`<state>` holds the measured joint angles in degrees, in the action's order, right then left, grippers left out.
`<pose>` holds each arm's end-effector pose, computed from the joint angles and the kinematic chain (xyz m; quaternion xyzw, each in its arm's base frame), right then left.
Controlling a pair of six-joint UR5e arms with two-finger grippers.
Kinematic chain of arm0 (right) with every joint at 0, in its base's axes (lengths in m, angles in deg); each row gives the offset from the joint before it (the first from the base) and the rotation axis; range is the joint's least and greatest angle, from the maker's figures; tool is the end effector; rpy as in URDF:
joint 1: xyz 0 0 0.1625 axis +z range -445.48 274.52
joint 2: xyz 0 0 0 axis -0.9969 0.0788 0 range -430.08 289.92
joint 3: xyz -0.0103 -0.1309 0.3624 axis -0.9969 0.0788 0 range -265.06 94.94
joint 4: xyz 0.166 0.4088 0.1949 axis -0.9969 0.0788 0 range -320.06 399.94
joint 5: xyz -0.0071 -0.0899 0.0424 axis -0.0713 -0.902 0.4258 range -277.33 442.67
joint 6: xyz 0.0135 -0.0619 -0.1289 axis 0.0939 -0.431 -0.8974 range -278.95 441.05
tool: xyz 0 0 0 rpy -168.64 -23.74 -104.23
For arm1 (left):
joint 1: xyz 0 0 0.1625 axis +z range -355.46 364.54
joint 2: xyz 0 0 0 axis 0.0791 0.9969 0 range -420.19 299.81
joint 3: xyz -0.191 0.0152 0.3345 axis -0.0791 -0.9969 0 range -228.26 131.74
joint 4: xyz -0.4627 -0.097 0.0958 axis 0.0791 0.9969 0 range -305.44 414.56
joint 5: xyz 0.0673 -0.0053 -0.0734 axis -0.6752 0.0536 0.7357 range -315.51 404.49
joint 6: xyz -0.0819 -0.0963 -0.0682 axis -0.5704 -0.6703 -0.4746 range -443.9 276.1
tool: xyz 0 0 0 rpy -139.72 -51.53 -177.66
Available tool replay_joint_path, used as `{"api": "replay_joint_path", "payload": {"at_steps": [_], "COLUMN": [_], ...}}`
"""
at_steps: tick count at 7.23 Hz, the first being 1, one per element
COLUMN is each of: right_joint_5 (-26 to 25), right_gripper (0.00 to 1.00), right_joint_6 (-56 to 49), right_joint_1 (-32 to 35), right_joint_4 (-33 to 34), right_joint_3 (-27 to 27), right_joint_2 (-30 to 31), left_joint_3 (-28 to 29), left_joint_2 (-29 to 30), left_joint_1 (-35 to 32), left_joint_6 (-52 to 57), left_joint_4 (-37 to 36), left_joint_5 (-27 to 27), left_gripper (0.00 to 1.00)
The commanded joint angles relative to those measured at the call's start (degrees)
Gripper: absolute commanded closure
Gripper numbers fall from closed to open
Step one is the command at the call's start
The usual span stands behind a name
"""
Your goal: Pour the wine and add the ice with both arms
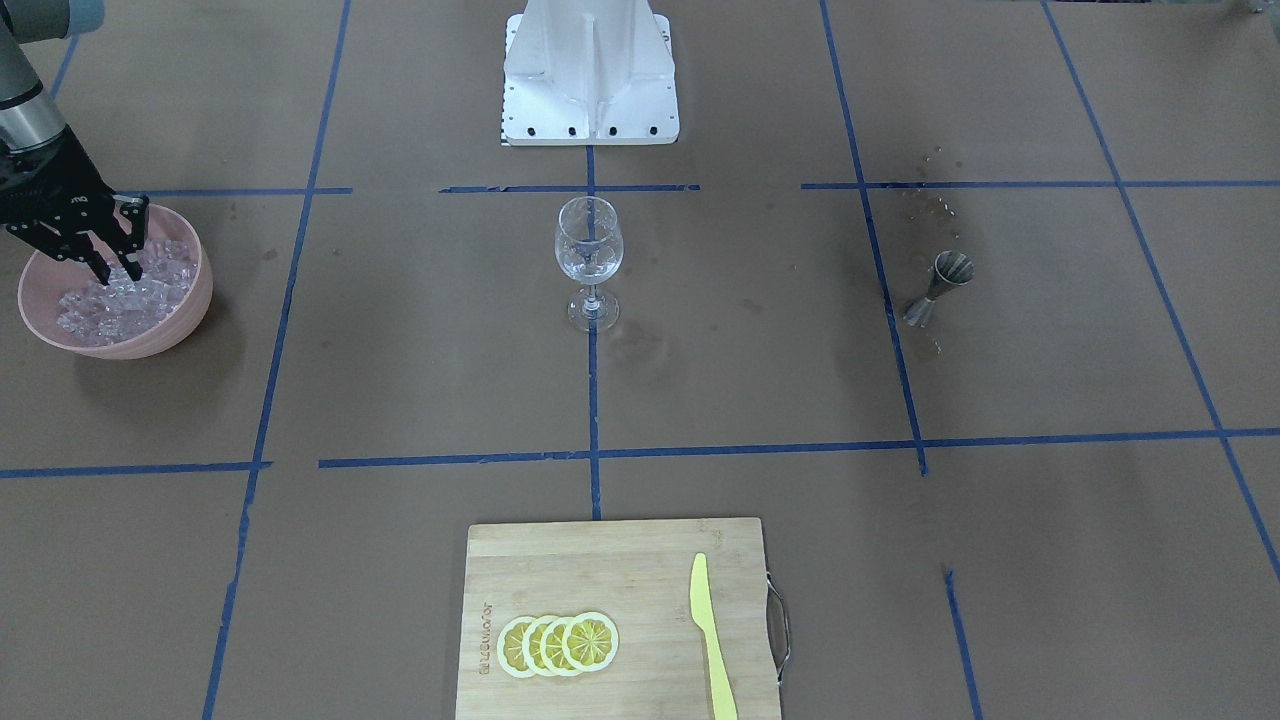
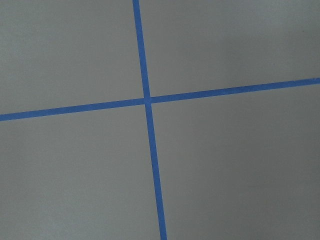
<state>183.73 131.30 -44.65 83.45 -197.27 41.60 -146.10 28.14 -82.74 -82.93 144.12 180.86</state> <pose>-0.3032 -0.4018 0.5396 0.1893 -0.3600 -0.0298 0.9131 -0.0026 -0.5596 0.5866 0.0399 0.3939 0.0492 0.9170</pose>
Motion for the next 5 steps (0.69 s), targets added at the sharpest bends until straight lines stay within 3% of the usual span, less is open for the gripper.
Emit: {"api": "replay_joint_path", "payload": {"at_steps": [1,2,4,5], "right_joint_5": [0.54,2.28,11.75,14.66], "right_gripper": [1.00,1.00,1.00,1.00], "right_joint_6": [-0.16,-0.33,-0.33,-0.33], "right_joint_1": [0.47,1.43,8.10,10.90], "right_joint_4": [0.00,0.52,2.01,7.85], "right_joint_3": [-1.51,-3.53,-7.30,-10.46], "right_joint_2": [0.04,0.12,-0.49,-4.49], "left_joint_3": [0.02,0.02,-0.07,-0.16], "left_joint_2": [0.00,0.00,0.00,0.00], "left_joint_1": [0.00,0.00,0.00,0.00], "left_joint_6": [0.00,0.00,-0.17,-0.18], "left_joint_4": [0.00,0.00,0.00,-0.09], "left_joint_5": [0.04,0.04,0.04,0.13], "left_gripper": [0.00,0.00,0.00,0.00]}}
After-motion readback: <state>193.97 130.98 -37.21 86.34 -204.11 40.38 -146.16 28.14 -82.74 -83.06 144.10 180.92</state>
